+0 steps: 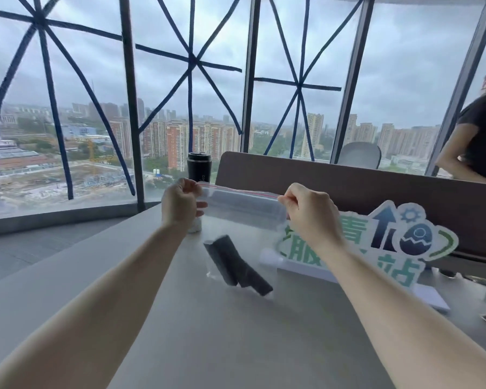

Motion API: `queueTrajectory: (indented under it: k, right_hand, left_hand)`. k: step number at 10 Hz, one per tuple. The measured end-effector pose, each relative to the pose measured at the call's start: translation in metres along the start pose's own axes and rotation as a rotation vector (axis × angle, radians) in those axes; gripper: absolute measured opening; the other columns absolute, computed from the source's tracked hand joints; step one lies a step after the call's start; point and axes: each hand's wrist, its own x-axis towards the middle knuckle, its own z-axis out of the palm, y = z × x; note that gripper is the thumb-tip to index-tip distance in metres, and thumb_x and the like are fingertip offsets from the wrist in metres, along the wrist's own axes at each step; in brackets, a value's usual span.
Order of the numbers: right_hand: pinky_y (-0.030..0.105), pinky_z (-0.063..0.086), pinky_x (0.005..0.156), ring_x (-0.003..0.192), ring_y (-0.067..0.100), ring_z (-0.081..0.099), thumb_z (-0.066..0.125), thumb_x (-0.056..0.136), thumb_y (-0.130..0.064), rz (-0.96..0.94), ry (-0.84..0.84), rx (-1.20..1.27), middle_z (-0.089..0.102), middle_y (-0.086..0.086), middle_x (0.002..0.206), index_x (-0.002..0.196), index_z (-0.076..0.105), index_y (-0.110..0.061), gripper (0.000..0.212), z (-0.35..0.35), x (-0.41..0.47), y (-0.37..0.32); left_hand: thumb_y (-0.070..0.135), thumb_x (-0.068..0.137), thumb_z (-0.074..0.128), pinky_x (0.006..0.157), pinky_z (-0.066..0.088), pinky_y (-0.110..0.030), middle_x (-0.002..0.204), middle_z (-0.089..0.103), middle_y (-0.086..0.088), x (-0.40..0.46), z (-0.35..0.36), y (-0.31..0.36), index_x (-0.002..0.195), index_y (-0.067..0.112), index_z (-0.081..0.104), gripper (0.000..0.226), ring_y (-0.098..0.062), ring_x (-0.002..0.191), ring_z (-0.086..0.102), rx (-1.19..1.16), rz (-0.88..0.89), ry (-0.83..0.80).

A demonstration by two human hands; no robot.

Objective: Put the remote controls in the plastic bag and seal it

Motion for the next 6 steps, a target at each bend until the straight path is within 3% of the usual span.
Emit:
queueTrajectory:
  k: [1, 3, 4, 5, 6]
  right_hand:
    - [0.036, 0.052, 0.058, 0.062, 0.026, 0.062, 0.061, 0.09, -0.037, -0.006, -0.022, 0.063, 0.068, 0.0, 0.062, 0.075, 0.06, -0.017, 0.024, 0.034, 0.001, -0.006]
    - [0.031, 0.048, 0.057, 0.062, 0.022, 0.061, 0.071, 0.083, -0.034, 0.075, -0.251, 0.157, 0.067, -0.001, 0.061, 0.071, 0.071, -0.016, 0.021, 0.091, -0.045, -0.007]
    - [0.03, 0.048, 0.059, 0.059, 0.015, 0.058, 0.071, 0.081, -0.033, 0.121, -0.402, 0.237, 0.065, -0.004, 0.058, 0.065, 0.069, -0.016, 0.023, 0.103, -0.076, -0.01]
    - [0.032, 0.053, 0.07, 0.065, 0.012, 0.06, 0.071, 0.079, -0.037, 0.16, -0.541, 0.271, 0.069, -0.005, 0.066, 0.075, 0.072, -0.021, 0.017, 0.102, -0.1, -0.009]
    - [0.03, 0.051, 0.072, 0.069, 0.005, 0.06, 0.066, 0.079, -0.055, 0.234, -0.566, 0.297, 0.067, -0.012, 0.07, 0.098, 0.073, -0.033, 0.03, 0.083, -0.126, 0.001]
  left_hand:
    - [0.009, 0.091, 0.054, 0.052, 0.056, -0.032, 0.077, 0.064, -0.002, 0.019, -0.02, -0.023, 0.074, 0.018, 0.056, 0.02, -0.019, 0.067, 0.066, -0.032, -0.023, 0.016]
    - [0.0, 0.085, 0.059, 0.073, 0.056, -0.041, 0.073, 0.061, -0.014, 0.005, -0.058, -0.106, 0.069, 0.013, 0.06, 0.021, -0.03, 0.069, 0.061, -0.041, -0.175, 0.007]
    - [-0.002, 0.083, 0.06, 0.075, 0.055, -0.04, 0.071, 0.059, -0.016, -0.021, -0.073, -0.138, 0.068, 0.012, 0.061, 0.021, -0.028, 0.067, 0.057, -0.017, -0.251, -0.014]
    - [-0.002, 0.081, 0.06, 0.064, 0.05, -0.032, 0.071, 0.063, -0.009, -0.048, -0.085, -0.152, 0.08, 0.015, 0.066, 0.018, -0.025, 0.067, 0.057, 0.088, -0.268, -0.046]
    - [0.006, 0.081, 0.062, 0.059, 0.045, -0.021, 0.071, 0.067, 0.0, -0.079, -0.096, -0.148, 0.089, 0.017, 0.069, 0.015, -0.021, 0.065, 0.059, 0.271, -0.206, 0.007]
